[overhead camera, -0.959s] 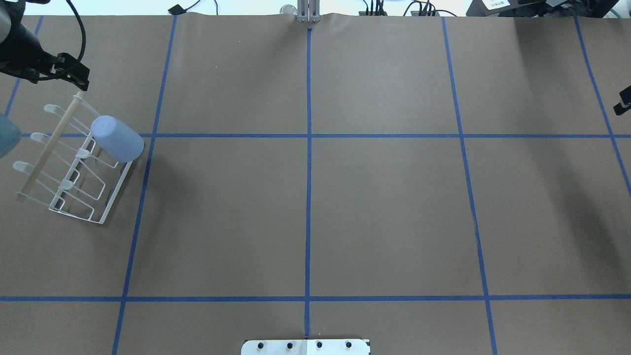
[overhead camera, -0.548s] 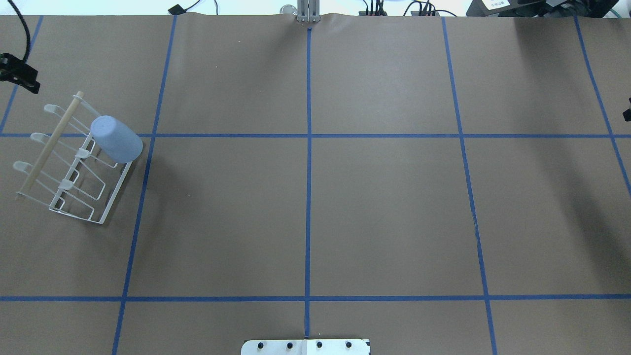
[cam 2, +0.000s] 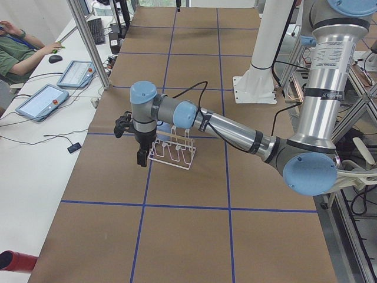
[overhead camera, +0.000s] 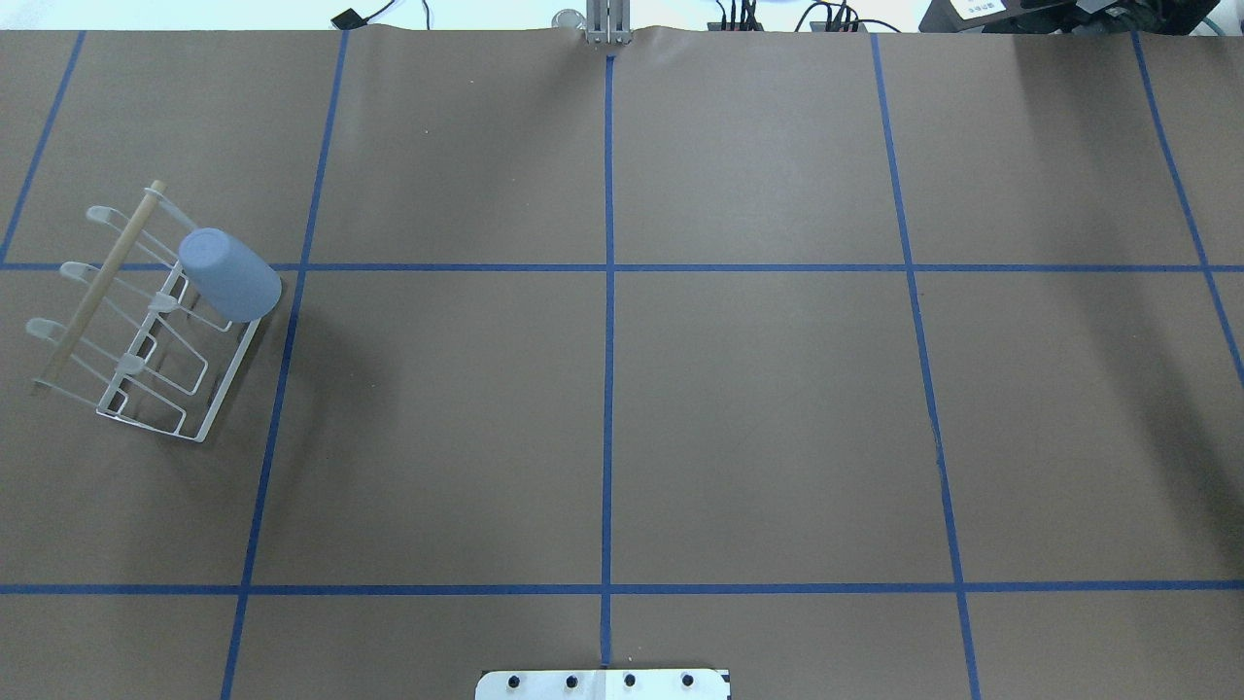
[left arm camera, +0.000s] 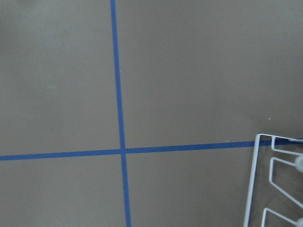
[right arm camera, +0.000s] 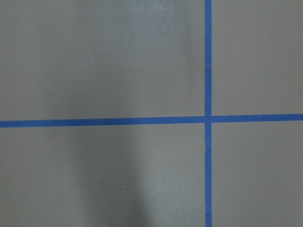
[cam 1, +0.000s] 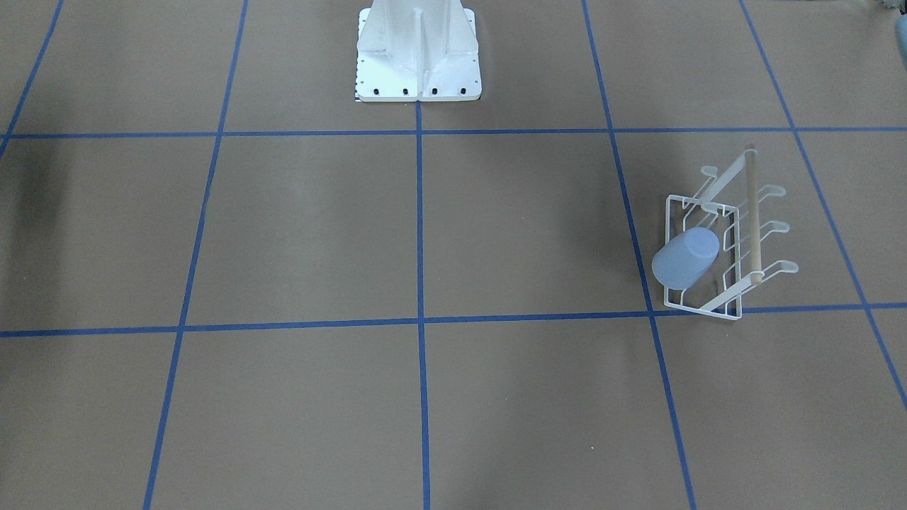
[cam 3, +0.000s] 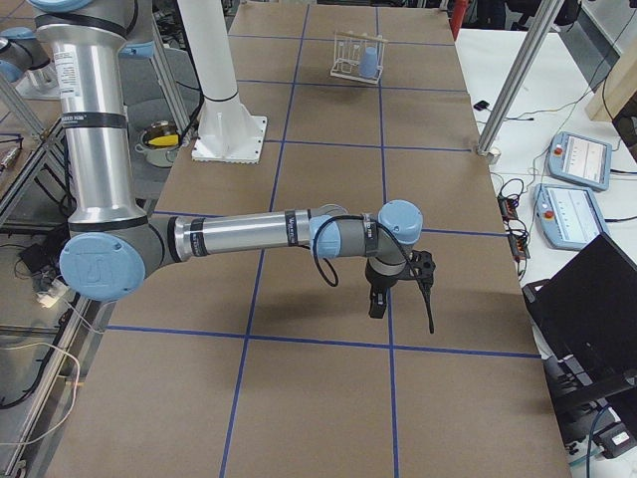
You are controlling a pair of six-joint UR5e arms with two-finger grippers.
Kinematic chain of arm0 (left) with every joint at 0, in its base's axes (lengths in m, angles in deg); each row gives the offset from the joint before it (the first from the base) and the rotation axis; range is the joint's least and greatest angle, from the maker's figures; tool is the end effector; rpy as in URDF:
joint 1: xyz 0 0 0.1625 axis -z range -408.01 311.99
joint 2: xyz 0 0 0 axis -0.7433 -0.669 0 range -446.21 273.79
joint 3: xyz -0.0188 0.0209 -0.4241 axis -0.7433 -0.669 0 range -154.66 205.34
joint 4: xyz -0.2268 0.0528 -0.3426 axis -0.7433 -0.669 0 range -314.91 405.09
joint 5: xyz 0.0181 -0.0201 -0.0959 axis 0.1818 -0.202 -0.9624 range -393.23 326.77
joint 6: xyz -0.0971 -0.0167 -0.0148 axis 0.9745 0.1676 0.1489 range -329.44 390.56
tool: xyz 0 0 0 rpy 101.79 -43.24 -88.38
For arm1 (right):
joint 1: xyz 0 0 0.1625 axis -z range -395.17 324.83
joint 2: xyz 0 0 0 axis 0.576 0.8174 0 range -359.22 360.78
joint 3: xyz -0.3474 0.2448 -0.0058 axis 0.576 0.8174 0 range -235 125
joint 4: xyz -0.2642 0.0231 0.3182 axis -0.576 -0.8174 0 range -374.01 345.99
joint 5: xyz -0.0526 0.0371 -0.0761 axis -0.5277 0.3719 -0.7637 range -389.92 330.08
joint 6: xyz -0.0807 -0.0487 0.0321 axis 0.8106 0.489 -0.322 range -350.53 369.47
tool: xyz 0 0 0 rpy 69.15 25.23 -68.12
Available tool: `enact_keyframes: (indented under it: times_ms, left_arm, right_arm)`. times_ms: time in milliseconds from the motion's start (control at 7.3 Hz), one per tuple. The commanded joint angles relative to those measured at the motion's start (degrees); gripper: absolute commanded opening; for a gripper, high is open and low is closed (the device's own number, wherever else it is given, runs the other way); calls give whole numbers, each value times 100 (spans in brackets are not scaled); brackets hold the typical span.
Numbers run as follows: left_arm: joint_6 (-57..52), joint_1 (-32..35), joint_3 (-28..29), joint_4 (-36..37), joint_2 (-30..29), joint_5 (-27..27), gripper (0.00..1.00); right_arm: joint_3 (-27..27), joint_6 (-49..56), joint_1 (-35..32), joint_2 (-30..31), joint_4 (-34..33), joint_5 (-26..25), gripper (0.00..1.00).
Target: Hang cup on cup holder
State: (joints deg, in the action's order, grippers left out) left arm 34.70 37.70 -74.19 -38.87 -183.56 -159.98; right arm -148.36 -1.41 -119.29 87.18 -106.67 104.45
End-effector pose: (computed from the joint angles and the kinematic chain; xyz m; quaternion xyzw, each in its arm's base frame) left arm -0.0328 -0.5465 0.5297 0.0664 0.3196 0.0310 0.9447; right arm 0.0099 -0.5245 0.6027 -0.0206 -0.3784 0.0262 0.9251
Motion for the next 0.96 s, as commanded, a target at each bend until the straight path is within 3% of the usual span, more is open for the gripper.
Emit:
enact_keyframes:
  times_ms: [0, 548, 822]
  left_arm:
    - [-660, 358, 801, -41, 41, -8, 98]
    - [-687, 585, 1032, -86, 410, -25, 98]
    - [-643, 657, 989, -68, 402, -690, 98]
  right_arm:
    - [-86, -11, -123, 158, -15, 89, 100]
    - [-121, -20, -184, 272, -32, 124, 100]
    - [-130, -20, -211, 273, -33, 115, 100]
